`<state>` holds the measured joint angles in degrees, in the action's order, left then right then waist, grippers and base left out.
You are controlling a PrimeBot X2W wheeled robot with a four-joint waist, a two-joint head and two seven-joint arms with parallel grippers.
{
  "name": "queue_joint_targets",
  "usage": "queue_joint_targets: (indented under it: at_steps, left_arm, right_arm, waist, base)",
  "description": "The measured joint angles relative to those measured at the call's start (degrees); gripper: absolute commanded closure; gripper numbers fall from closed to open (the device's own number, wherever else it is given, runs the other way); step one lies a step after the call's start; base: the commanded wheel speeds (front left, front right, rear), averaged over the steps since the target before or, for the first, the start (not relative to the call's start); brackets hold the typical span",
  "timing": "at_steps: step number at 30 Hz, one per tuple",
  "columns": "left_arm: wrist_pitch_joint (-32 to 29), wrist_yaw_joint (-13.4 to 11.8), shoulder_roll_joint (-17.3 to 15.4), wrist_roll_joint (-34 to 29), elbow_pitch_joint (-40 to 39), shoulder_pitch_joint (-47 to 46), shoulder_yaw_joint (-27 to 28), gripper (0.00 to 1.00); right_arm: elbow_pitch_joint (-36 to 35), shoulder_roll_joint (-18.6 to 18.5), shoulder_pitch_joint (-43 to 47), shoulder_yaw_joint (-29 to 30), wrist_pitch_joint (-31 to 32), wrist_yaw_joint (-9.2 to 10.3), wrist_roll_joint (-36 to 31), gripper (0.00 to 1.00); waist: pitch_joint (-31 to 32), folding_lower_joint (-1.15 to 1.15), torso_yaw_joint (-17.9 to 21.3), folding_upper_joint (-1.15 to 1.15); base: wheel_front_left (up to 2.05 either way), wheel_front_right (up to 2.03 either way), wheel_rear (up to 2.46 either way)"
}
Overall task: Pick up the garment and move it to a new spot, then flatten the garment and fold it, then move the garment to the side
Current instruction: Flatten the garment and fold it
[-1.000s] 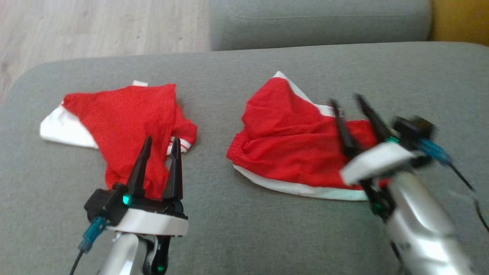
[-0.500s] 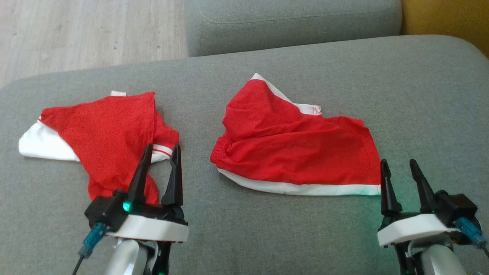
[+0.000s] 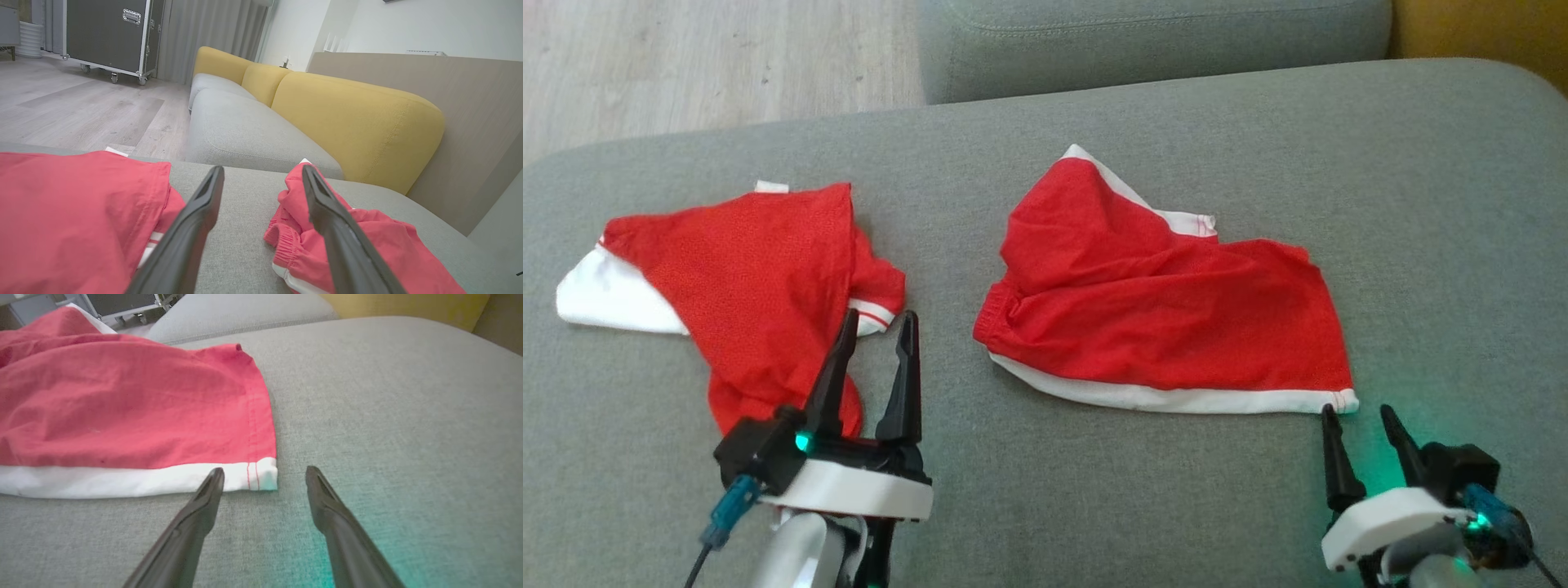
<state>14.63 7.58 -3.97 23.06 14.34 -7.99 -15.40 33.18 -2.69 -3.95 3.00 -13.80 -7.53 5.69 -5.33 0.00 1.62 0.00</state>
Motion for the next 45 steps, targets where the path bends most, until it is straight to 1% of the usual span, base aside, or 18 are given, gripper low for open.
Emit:
queue_joint_targets:
  at_steps: [7,13,14,15,20,22,26,29,33,42,45]
  left_arm:
    - [0.0,0.0,-0.09,0.0,0.18,-0.87,-0.32,0.0]
    - [0.0,0.0,-0.15,0.0,0.45,-1.82,-0.59,0.0]
    - [0.0,0.0,-0.21,0.0,0.65,-1.97,-0.64,0.0]
    - [0.0,0.0,-0.26,0.0,0.89,-2.15,-0.7,0.0]
    - [0.0,0.0,-0.76,-0.18,2.56,-2.32,-1.26,0.0]
    - [0.0,0.0,-1.37,-1.11,3.94,-2.32,-2.55,0.0]
    - [0.0,0.0,-3.16,-1.87,7.02,-2.42,-7.58,0.0]
    - [-0.01,0.0,-4.7,-1.77,9.84,-3.34,-12.47,0.0]
    - [-0.01,0.0,-6.25,0.67,12.77,-6.22,-18.42,0.0]
    - [-0.44,0.0,-6.71,7.17,19.29,-14.47,-29.59,0.0]
    - [-0.44,0.0,-6.76,8.91,21.45,-17.01,-31.89,0.0]
  right_arm:
    - [4.54,0.01,-4.44,-0.2,0.19,0.0,-0.21,0.0]
    - [7.73,0.0,-6.21,-0.07,0.03,0.0,-0.23,0.0]
    - [8.08,0.0,-6.61,-0.04,-0.08,0.0,-0.23,0.8]
    - [8.44,0.0,-7.01,0.01,-0.14,0.0,-0.23,1.0]
    - [8.84,0.01,-8.18,1.54,-0.15,0.0,-0.23,1.0]
    - [8.62,0.01,-8.36,2.48,-0.21,0.0,-0.22,1.0]
    - [8.16,0.01,-8.36,4.7,-0.4,0.0,-0.51,1.0]
    - [8.13,0.01,-8.36,5.39,-0.4,0.0,-0.83,1.0]
    - [8.2,0.01,-8.42,5.56,-0.4,0.0,-0.83,1.0]
    - [8.5,0.02,-10.56,4.22,-0.4,0.0,-0.64,1.0]
    - [8.43,0.02,-11.29,3.76,-0.4,0.0,-0.63,1.0]
  waist:
    - [-0.93,0.0,-0.92,0.0]
    - [-2.31,0.0,-1.72,0.0]
    - [-2.45,0.0,-1.8,0.0]
    - [-2.55,0.0,-1.85,0.0]
    - [-2.49,0.0,-1.5,0.0]
    - [-2.35,0.0,-1.22,0.0]
    - [-2.19,0.0,-0.77,0.0]
    - [-2.17,0.0,-0.57,0.0]
    - [-2.43,0.0,-0.29,0.0]
    - [-4.21,0.0,1.66,0.0]
    - [-5.04,0.0,2.4,0.0]
  base:
    - [0.0,0.0,0.0]
    - [0.0,0.0,0.0]
    - [0.0,0.0,0.0]
    - [0.0,0.0,0.0]
    - [0.0,0.0,0.0]
    - [0.0,0.0,0.0]
    - [0.0,0.0,0.0]
    - [0.0,0.0,0.0]
    - [0.0,0.0,0.0]
    - [0.0,0.0,0.0]
    - [0.0,0.0,0.0]
